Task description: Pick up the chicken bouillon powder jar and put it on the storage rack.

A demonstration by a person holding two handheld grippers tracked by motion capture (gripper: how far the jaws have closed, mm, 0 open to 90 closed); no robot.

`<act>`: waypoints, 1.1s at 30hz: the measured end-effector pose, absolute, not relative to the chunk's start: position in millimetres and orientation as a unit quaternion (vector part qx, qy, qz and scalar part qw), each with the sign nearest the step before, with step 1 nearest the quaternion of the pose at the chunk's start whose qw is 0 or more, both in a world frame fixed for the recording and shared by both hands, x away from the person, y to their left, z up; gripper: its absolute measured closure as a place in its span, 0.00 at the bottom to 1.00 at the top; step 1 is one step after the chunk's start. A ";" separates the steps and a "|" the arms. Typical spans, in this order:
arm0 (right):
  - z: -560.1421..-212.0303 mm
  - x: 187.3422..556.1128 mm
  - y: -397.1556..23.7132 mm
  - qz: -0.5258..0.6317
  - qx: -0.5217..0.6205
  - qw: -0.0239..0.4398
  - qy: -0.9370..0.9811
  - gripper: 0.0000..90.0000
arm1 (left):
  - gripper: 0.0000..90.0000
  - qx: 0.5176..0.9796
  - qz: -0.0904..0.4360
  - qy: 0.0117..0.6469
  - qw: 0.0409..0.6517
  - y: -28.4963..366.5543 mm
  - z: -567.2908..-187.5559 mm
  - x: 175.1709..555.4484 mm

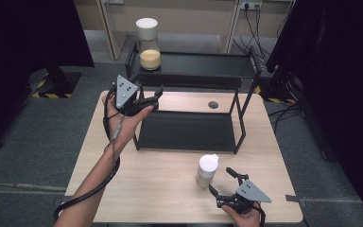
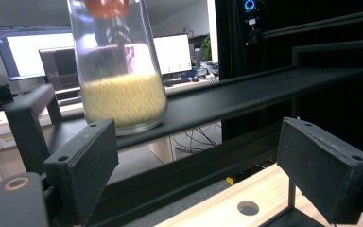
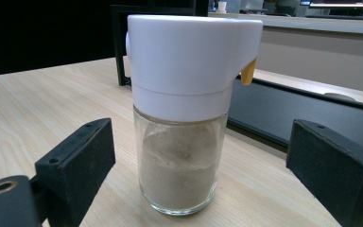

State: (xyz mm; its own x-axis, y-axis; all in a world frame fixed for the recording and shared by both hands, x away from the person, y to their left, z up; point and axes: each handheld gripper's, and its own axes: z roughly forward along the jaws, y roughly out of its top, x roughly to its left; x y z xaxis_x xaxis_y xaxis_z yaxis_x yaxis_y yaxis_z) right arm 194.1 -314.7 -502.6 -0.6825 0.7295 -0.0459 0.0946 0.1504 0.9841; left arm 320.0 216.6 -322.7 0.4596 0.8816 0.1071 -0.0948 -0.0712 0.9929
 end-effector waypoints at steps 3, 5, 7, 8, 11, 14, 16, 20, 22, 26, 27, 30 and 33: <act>-502.6 194.1 -314.7 0.583 0.291 0.272 0.708 0.10 | 0.14 0.610 0.405 0.324 0.600 217.4 -327.3 318.5; -502.4 194.3 -314.9 0.583 0.292 0.271 0.708 0.10 | 0.14 0.610 0.404 0.324 0.600 217.4 -330.3 317.1; -502.5 194.2 -314.8 0.583 0.292 0.271 0.708 0.10 | 0.14 0.612 0.402 0.323 0.599 217.4 -332.8 315.7; -502.5 194.2 -314.7 0.583 0.291 0.272 0.708 0.10 | 0.14 0.613 0.403 0.322 0.598 216.8 -334.4 314.9; -502.6 194.0 -314.7 0.583 0.292 0.272 0.708 0.10 | 0.14 0.619 0.399 0.320 0.595 216.6 -338.4 313.5; -502.6 194.0 -314.6 0.583 0.291 0.272 0.708 0.10 | 0.14 0.619 0.396 0.323 0.597 216.9 -343.2 312.1; -502.5 194.1 -314.6 0.583 0.292 0.272 0.708 0.10 | 0.14 0.619 0.394 0.324 0.597 216.7 -347.2 311.2; -502.5 194.1 -314.7 0.583 0.292 0.272 0.708 0.10 | 0.14 0.619 0.389 0.327 0.599 216.2 -356.3 309.2; -502.5 193.9 -314.7 0.583 0.292 0.271 0.708 0.10 | 0.14 0.619 0.387 0.329 0.599 216.3 -361.4 307.8; -502.5 193.9 -314.7 0.583 0.292 0.271 0.708 0.10 | 0.14 0.624 0.380 0.333 0.596 217.7 -369.7 305.3; -502.5 194.0 -314.7 0.583 0.292 0.272 0.708 0.10 | 0.14 0.624 0.378 0.334 0.597 217.9 -372.0 304.5; -502.4 194.0 -314.6 0.583 0.292 0.272 0.708 0.10 | 0.14 0.625 0.374 0.336 0.597 218.8 -378.8 302.0; -502.4 193.9 -314.5 0.583 0.291 0.272 0.708 0.10 | 0.14 0.626 0.367 0.340 0.599 219.7 -386.6 298.9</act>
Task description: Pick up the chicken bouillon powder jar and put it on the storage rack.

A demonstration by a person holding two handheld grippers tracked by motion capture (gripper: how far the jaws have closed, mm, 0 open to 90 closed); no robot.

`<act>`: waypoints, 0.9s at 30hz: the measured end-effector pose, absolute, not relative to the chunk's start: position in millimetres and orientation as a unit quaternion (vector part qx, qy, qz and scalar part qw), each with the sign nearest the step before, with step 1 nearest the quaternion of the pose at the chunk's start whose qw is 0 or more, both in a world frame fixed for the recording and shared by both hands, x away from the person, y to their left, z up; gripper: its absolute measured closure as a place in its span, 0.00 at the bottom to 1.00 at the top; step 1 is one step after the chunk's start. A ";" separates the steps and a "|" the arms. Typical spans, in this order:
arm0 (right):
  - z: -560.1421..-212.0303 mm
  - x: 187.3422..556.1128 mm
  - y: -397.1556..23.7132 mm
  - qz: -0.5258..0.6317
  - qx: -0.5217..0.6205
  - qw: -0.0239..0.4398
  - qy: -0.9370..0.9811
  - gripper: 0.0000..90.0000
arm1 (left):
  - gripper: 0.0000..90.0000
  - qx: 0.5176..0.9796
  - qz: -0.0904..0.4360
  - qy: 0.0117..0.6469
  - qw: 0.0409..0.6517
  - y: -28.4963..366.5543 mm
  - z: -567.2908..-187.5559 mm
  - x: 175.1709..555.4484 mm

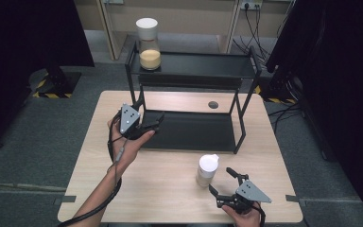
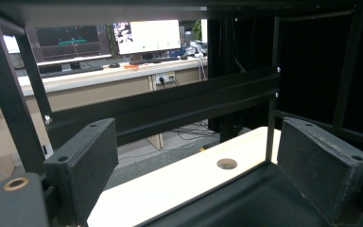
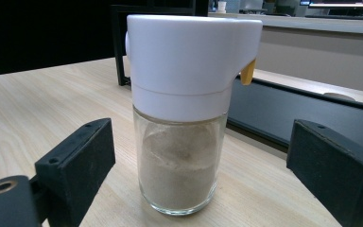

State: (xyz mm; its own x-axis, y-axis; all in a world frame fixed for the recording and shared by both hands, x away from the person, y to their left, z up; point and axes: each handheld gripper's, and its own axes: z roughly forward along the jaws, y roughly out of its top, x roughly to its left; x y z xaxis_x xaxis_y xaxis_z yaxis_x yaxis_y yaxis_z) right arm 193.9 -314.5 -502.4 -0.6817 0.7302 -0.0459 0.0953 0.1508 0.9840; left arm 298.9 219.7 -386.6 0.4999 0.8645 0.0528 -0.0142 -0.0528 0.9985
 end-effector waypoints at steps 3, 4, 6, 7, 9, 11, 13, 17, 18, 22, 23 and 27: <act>-502.4 193.9 -314.5 0.583 0.292 0.272 0.708 0.10 | 0.14 0.630 0.360 0.342 0.597 219.4 -395.0 295.3; -502.4 194.0 -314.6 0.583 0.292 0.272 0.708 0.10 | 0.14 0.631 0.358 0.343 0.596 219.4 -397.8 294.5; -502.5 193.9 -314.6 0.583 0.291 0.273 0.708 0.10 | 0.14 0.632 0.355 0.346 0.596 219.5 -403.3 293.1; -502.5 193.9 -314.5 0.583 0.291 0.273 0.708 0.10 | 0.14 0.632 0.353 0.346 0.597 219.6 -406.0 292.6; -502.5 193.8 -314.5 0.583 0.292 0.272 0.708 0.10 | 0.14 0.633 0.350 0.348 0.596 220.0 -410.4 291.5; -502.5 193.9 -314.5 0.583 0.292 0.272 0.708 0.10 | 0.14 0.634 0.348 0.349 0.596 220.2 -414.9 290.2; -502.5 193.9 -314.6 0.583 0.292 0.272 0.708 0.10 | 0.14 0.635 0.344 0.351 0.596 220.0 -419.3 288.3; -502.5 193.9 -314.5 0.583 0.291 0.273 0.708 0.10 | 0.14 0.638 0.338 0.354 0.594 220.3 -429.0 284.8; -502.5 193.9 -314.4 0.583 0.291 0.273 0.708 0.10 | 0.14 0.640 0.336 0.355 0.593 220.5 -431.1 284.0; -502.6 193.7 -314.5 0.583 0.292 0.273 0.708 0.10 | 0.14 0.642 0.330 0.358 0.592 220.2 -442.2 280.7; -502.5 193.7 -314.5 0.583 0.292 0.273 0.708 0.10 | 0.14 0.644 0.328 0.358 0.591 220.2 -444.9 279.9; -502.6 193.8 -314.5 0.583 0.292 0.273 0.708 0.10 | 0.14 0.644 0.324 0.360 0.592 220.6 -456.8 275.8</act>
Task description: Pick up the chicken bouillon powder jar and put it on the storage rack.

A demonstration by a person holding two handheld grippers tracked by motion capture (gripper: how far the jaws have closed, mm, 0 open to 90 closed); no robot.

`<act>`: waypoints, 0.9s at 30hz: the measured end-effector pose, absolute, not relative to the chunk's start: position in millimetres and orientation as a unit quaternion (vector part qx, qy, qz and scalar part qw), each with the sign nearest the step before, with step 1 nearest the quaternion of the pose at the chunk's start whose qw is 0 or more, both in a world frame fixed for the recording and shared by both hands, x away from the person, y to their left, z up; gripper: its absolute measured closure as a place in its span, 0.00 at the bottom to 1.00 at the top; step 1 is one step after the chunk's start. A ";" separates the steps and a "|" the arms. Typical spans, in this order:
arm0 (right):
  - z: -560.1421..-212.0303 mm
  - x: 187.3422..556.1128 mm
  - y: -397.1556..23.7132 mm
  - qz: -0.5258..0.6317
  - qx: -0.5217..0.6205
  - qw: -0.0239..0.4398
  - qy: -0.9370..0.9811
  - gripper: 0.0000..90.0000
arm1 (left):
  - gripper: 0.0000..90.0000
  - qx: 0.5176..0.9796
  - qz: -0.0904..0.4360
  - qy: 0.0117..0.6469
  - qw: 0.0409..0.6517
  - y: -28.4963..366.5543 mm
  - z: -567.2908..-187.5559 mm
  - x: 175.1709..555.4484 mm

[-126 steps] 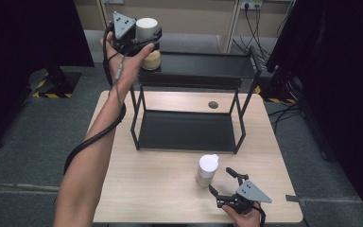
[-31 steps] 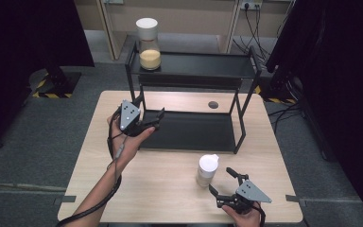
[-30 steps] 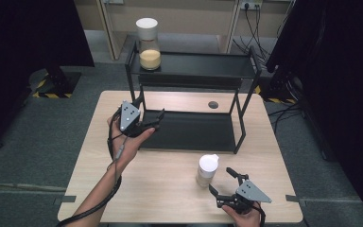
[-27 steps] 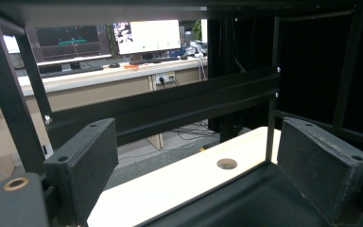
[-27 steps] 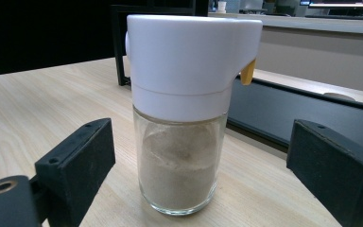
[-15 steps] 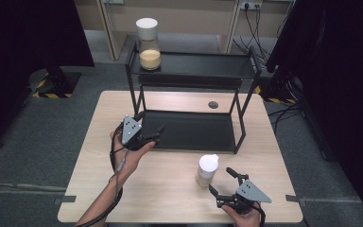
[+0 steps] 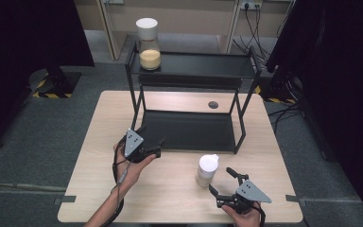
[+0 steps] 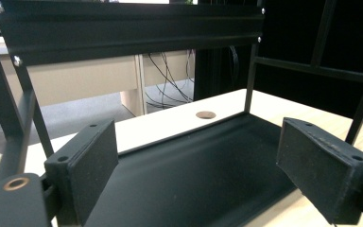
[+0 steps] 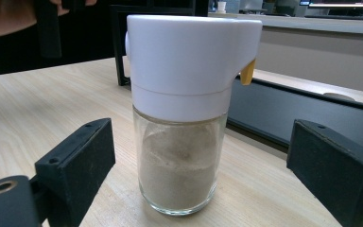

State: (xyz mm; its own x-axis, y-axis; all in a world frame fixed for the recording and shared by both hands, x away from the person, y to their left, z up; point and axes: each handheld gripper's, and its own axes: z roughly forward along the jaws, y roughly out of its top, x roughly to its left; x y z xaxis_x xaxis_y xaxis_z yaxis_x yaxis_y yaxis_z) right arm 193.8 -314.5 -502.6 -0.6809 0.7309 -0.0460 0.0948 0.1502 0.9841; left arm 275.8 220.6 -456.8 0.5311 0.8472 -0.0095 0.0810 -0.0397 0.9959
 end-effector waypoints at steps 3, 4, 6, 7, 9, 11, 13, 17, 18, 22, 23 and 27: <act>-502.7 193.6 -314.6 0.583 0.292 0.273 0.707 0.10 | 0.14 0.643 0.322 0.362 0.592 220.9 -466.6 272.2; -502.7 193.6 -314.6 0.583 0.292 0.273 0.707 0.10 | 0.14 0.642 0.323 0.362 0.593 220.8 -470.4 270.6; -502.7 193.7 -314.5 0.583 0.291 0.274 0.708 0.10 | 0.14 0.642 0.319 0.363 0.595 221.2 -476.8 268.3; -502.7 193.5 -314.4 0.583 0.291 0.274 0.708 0.10 | 0.14 0.643 0.318 0.363 0.594 221.3 -479.4 267.3; -502.6 193.5 -314.3 0.583 0.292 0.274 0.707 0.10 | 0.14 0.645 0.314 0.366 0.593 221.3 -484.8 265.4; -502.7 193.4 -314.2 0.583 0.291 0.274 0.707 0.10 | 0.14 0.645 0.314 0.367 0.592 221.2 -490.4 263.0; -502.7 193.4 -314.2 0.583 0.291 0.275 0.707 0.10 | 0.14 0.643 0.311 0.372 0.592 220.9 -495.8 261.1; -502.7 193.3 -314.2 0.583 0.292 0.274 0.707 0.10 | 0.14 0.643 0.305 0.379 0.592 220.1 -506.1 258.7; -502.7 193.3 -314.2 0.583 0.292 0.274 0.707 0.10 | 0.14 0.644 0.304 0.380 0.590 219.8 -508.0 258.2; -502.8 193.4 -314.3 0.583 0.291 0.274 0.707 0.10 | 0.14 0.648 0.300 0.383 0.586 219.3 -514.1 256.3; -502.7 193.4 -314.3 0.583 0.292 0.274 0.707 0.10 | 0.14 0.648 0.299 0.386 0.585 219.0 -515.0 256.0; -502.4 193.7 -314.3 0.582 0.292 0.273 0.708 0.10 | 0.14 0.641 0.304 0.385 0.590 217.5 -517.9 253.5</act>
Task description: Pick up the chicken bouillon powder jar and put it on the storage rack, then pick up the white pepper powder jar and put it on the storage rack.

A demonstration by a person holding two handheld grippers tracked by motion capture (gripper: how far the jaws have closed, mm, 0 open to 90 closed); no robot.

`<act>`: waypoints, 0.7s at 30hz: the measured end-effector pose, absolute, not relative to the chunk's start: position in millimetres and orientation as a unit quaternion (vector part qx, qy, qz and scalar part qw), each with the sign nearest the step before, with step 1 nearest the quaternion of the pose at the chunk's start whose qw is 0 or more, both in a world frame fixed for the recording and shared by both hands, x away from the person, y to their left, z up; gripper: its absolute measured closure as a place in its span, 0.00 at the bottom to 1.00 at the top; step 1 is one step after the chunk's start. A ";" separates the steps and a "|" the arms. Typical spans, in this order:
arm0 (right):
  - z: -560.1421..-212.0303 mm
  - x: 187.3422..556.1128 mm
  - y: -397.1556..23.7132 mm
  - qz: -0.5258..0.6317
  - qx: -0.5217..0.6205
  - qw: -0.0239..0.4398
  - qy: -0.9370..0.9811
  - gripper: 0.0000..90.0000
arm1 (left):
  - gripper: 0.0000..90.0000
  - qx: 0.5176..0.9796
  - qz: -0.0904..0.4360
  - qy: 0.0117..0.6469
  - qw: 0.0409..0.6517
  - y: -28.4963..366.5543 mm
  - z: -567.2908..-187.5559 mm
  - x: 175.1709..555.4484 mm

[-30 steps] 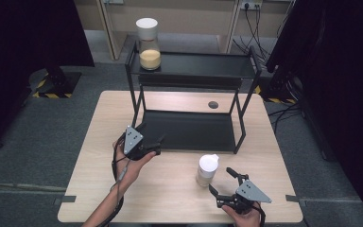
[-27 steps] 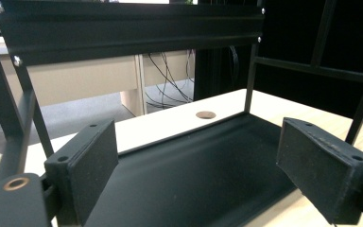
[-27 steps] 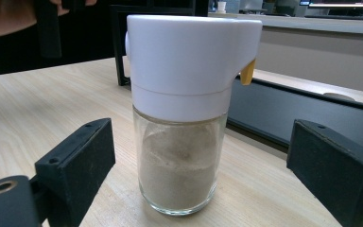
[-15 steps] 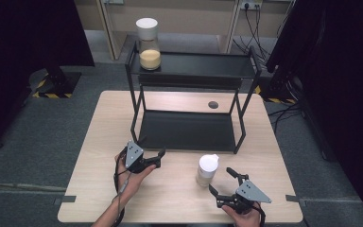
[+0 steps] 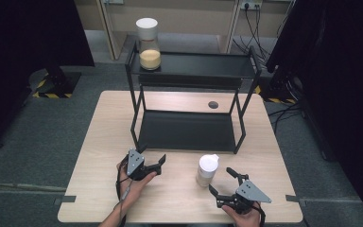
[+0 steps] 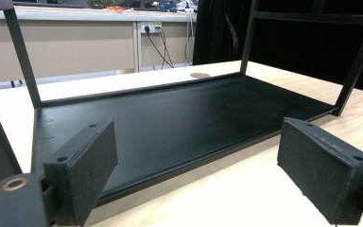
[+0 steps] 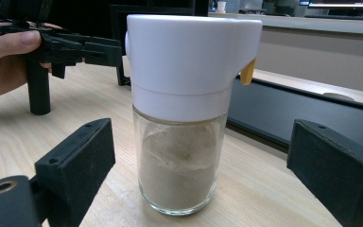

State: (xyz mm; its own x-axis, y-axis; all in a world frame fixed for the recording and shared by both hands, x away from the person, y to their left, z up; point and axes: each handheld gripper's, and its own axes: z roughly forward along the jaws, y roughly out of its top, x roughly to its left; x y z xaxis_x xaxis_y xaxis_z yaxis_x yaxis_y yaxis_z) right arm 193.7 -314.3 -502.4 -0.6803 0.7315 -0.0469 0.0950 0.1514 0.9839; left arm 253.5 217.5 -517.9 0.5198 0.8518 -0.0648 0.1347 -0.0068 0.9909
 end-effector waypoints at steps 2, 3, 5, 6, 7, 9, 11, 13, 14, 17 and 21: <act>-502.5 193.6 -314.3 0.582 0.293 0.273 0.707 0.09 | 0.13 0.642 0.305 0.384 0.589 217.4 -517.7 253.1; -502.5 193.6 -314.3 0.582 0.292 0.273 0.708 0.09 | 0.13 0.642 0.305 0.384 0.589 217.2 -517.7 253.0; -502.2 193.8 -314.2 0.582 0.292 0.273 0.708 0.09 | 0.13 0.644 0.305 0.382 0.588 217.2 -517.3 253.3; -502.2 193.9 -314.2 0.582 0.292 0.272 0.708 0.09 | 0.13 0.645 0.304 0.383 0.588 217.4 -517.0 253.7; -502.1 194.0 -314.2 0.582 0.293 0.272 0.708 0.09 | 0.13 0.643 0.303 0.384 0.589 217.7 -517.2 253.7; -502.2 193.9 -314.3 0.582 0.293 0.272 0.708 0.09 | 0.13 0.641 0.302 0.385 0.591 218.2 -518.1 253.6; -502.4 193.9 -314.6 0.583 0.293 0.272 0.707 0.09 | 0.13 0.640 0.303 0.385 0.592 218.3 -518.5 253.3; -502.2 194.2 -314.4 0.582 0.294 0.272 0.707 0.09 | 0.13 0.639 0.304 0.383 0.593 218.3 -519.1 252.9; -502.1 194.0 -314.1 0.582 0.294 0.272 0.708 0.09 | 0.13 0.639 0.304 0.382 0.594 218.4 -519.3 252.7; -502.0 192.9 -313.1 0.580 0.294 0.275 0.708 0.09 | 0.13 0.641 0.305 0.379 0.594 218.3 -519.5 252.6; -501.5 192.9 -312.6 0.579 0.297 0.274 0.708 0.07 | 0.13 0.639 0.302 0.383 0.595 219.4 -519.5 253.3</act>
